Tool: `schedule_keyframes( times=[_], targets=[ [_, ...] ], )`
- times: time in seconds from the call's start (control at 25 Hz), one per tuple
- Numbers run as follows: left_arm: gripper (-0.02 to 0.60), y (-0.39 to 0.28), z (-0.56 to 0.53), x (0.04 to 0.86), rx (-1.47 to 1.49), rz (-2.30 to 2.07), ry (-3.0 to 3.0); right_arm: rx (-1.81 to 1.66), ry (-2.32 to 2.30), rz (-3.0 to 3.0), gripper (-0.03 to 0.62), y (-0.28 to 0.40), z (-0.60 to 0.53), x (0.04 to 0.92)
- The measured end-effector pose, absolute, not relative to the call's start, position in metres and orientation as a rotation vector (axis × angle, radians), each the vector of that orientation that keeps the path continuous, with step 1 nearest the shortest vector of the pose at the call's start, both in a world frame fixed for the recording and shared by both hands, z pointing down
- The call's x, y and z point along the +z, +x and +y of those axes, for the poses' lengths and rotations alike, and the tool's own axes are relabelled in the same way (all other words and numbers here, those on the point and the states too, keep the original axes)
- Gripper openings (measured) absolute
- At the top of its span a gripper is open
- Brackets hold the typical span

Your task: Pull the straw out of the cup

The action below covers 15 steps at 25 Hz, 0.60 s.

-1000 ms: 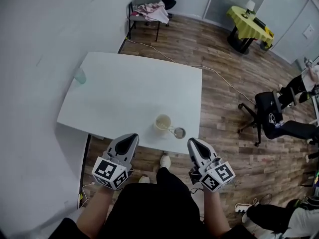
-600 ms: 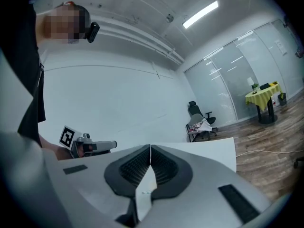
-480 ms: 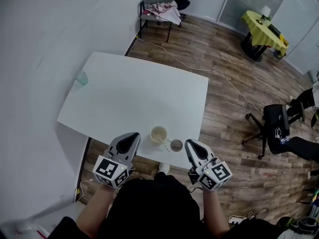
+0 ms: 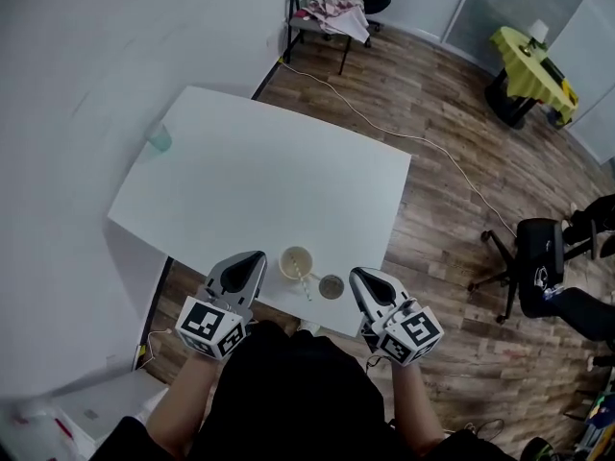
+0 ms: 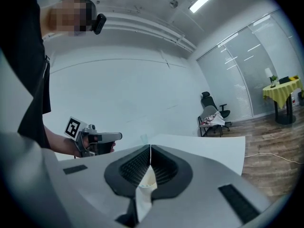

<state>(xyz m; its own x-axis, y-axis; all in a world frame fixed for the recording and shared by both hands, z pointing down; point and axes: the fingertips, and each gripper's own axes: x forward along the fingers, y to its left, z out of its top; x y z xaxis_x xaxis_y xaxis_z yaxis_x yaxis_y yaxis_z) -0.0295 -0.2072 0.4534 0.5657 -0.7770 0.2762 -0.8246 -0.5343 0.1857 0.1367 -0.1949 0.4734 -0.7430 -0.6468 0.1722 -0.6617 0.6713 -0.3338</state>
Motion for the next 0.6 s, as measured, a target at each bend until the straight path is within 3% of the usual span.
schedule_keyframes(
  times=[0.6],
  targets=[
    [0.014,-0.043,-0.215,0.458,0.263,-1.314,2.458,0.563,0.899,-2.749,0.022,0.104,-0.183,0.503]
  ],
)
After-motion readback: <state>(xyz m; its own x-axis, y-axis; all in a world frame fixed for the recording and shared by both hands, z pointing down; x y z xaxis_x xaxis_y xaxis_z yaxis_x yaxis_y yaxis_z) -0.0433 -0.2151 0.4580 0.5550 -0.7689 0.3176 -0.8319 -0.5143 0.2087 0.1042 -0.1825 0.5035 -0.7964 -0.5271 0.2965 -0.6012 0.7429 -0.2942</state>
